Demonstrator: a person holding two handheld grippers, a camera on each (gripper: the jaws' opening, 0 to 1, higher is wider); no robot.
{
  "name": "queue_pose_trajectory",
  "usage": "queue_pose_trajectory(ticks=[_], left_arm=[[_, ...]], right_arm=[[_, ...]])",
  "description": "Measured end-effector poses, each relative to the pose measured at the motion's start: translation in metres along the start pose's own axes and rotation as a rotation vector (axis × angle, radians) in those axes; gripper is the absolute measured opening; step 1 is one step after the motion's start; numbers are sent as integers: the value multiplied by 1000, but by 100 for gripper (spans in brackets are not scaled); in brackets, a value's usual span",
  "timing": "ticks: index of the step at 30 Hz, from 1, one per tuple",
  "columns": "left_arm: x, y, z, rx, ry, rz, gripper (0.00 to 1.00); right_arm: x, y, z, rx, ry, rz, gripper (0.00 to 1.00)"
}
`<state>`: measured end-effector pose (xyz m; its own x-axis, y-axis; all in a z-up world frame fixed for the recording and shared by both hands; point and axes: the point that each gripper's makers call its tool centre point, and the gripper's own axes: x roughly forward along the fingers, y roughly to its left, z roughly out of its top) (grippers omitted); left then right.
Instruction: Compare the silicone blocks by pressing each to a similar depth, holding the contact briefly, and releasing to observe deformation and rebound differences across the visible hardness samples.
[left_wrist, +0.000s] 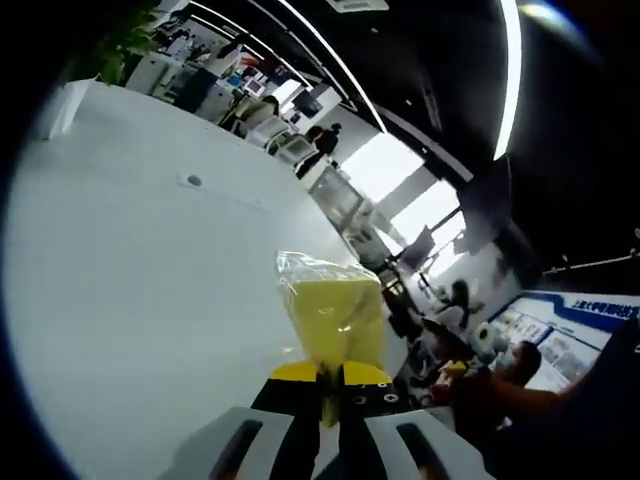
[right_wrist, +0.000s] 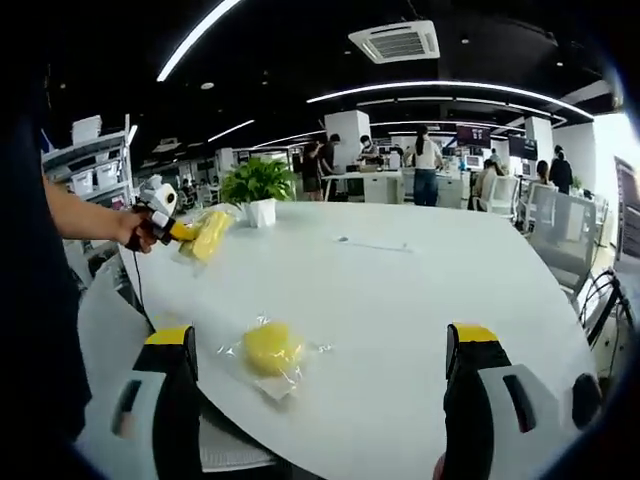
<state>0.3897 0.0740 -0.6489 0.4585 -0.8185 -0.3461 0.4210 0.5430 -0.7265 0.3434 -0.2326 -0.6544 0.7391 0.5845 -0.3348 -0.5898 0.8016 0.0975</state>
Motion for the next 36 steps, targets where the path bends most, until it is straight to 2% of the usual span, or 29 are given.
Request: queue_pose_trajectory(ticks=[3,5,13,25,36], left_arm=[[0,7,-2,-21,8,9,3],[0,9,-3,-26,11,10,3],[5,19,-11,-45,32,26,3],[15,59,-48,-106,86,85,3],[21,75,-73,-146,145,113,3]], right_arm=[[-4,-1,-13,32,9,-12,97],[-6,-2,-15,37,10,-16,97],[-9,-6,-15,49,9,-30,97],[-9,-7,-15,58,4,-32,97],[-11,-12,-20,69,20,-42,97]])
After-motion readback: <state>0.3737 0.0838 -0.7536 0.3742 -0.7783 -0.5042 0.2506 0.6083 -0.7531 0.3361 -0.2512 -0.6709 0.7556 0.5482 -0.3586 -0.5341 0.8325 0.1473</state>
